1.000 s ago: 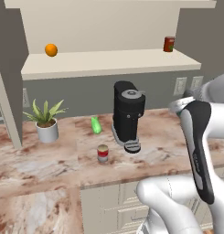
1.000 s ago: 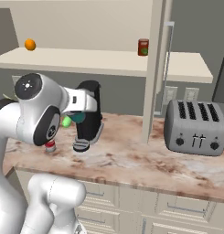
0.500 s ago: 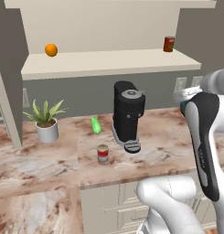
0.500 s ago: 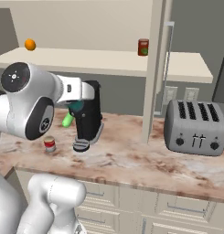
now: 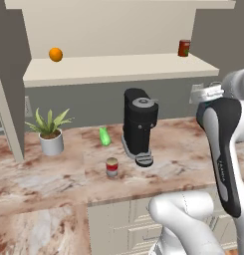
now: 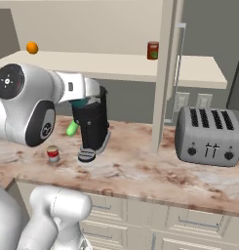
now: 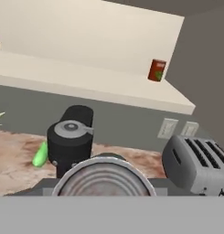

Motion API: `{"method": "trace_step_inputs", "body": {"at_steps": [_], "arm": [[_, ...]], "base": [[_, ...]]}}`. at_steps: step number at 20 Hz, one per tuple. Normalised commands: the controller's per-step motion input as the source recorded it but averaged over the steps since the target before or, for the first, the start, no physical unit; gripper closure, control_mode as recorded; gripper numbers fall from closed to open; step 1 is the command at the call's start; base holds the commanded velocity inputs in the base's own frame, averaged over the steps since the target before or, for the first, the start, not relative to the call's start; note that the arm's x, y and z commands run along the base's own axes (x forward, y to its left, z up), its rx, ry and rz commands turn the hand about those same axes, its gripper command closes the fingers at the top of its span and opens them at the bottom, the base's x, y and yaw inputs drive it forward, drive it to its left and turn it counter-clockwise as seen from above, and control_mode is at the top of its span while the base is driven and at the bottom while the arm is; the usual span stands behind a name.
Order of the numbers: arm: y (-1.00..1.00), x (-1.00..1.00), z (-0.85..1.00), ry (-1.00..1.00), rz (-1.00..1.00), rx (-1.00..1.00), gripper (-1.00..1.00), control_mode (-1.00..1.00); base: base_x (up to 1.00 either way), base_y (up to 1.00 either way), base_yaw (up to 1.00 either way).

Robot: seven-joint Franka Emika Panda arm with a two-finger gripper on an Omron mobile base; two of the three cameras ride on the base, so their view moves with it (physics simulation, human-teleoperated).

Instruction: Pick the cans from the counter and place them in their designated side in the cabinet.

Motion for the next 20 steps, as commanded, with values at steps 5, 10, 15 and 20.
{"method": "trace_step_inputs", "body": {"at_steps": [5,10,15,20], "arm": [[0.00,0.16,0.17,-0.08,0.01,0.00,1.00,-1.00],[0.00,0.20,0.20,-0.03,0.01,0.00,1.00,-1.00],[0.00,0.16,0.24,-0.02,0.00,-0.01,1.00,-1.00],[0.00,0.15,0.15,-0.06,0.00,-0.01,1.00,-1.00]], "base": [[0.00,0.00,0.00],[0.00,0.00,0.00],[0.00,0.00,0.00],[0.00,0.00,0.00]]}}
